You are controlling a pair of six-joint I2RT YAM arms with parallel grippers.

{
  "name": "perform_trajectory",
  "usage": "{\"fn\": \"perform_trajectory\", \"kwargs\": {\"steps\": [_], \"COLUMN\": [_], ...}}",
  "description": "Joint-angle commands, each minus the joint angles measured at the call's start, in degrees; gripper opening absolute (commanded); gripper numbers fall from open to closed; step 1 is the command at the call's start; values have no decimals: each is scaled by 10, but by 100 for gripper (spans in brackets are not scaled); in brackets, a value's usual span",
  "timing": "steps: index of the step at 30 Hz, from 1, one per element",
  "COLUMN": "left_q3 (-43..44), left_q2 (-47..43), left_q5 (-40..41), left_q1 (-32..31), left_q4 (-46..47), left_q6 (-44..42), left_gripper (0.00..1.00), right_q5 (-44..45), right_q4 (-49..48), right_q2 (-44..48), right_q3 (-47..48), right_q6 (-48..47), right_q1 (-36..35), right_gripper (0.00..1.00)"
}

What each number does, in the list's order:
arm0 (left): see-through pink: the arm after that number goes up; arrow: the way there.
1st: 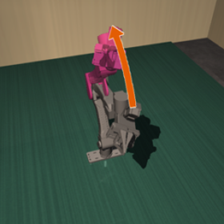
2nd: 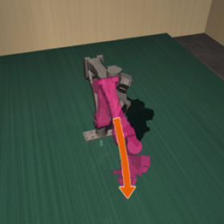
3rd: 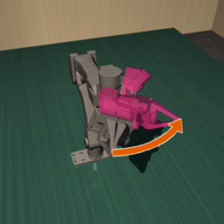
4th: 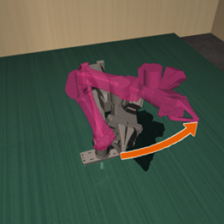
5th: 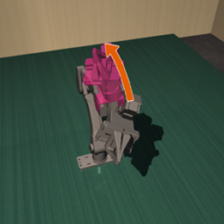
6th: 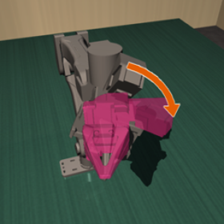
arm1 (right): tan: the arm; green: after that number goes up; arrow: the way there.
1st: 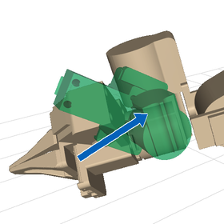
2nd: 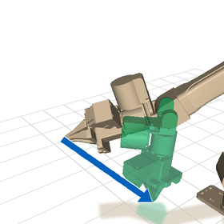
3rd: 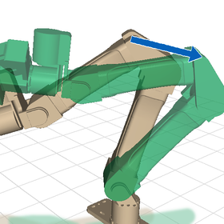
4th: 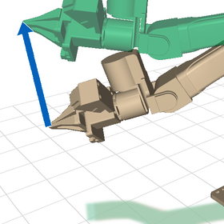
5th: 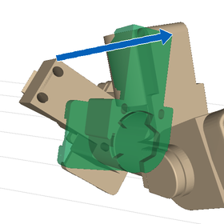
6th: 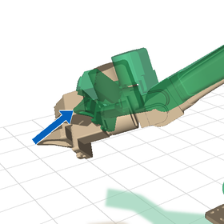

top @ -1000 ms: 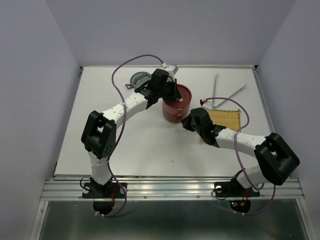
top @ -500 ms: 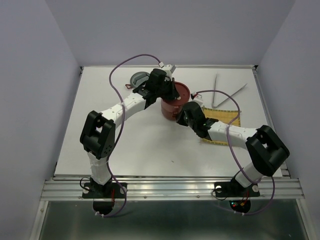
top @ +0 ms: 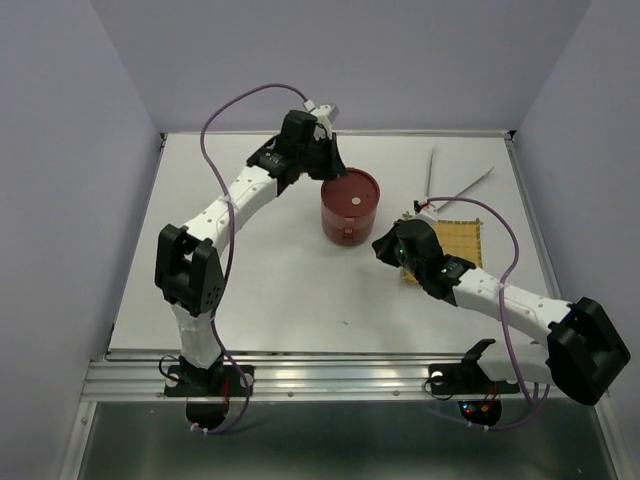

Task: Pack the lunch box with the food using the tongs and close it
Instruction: Close the fastener on the packing box.

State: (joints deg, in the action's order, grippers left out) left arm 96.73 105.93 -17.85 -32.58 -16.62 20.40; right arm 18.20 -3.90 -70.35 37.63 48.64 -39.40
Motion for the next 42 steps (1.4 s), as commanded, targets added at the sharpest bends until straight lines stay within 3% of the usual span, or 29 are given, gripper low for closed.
{"fn": "perform_trajectory", "kwargs": {"steps": [1,8,12,17,26,29,35,42], "left_q3": [51,182,342,377,270,162,-45,-181], "left_q2": [5,136,256,309,307,257,147,54], "left_q5": [-20,-24,-46,-93,-178,-188,-178,-151], "left_q1": [81,139,139,139,98,97,96,94], "left_q4": [0,4,-33,4,57,121,199,225], "left_q6": [-2,25,28,40,40,52,67,74], "left_gripper": [0,0,0,0,0,0,0,0], "right_q5": [-16,-32,-75,-116,-37,-14,-54,-50], "right_q4": [59,87,87,72,45,50,51,51], "right_q2": [21,-12,-83,-135,-146,-125,-121,-149], "right_q3": [-3,20,76,119,122,112,118,143], "right_q6": [25,37,22,8,46,54,28,8], "right_q1": [2,2,2,2,2,31,61,61], "right_gripper": [1,1,1,1,1,1,1,1]}}
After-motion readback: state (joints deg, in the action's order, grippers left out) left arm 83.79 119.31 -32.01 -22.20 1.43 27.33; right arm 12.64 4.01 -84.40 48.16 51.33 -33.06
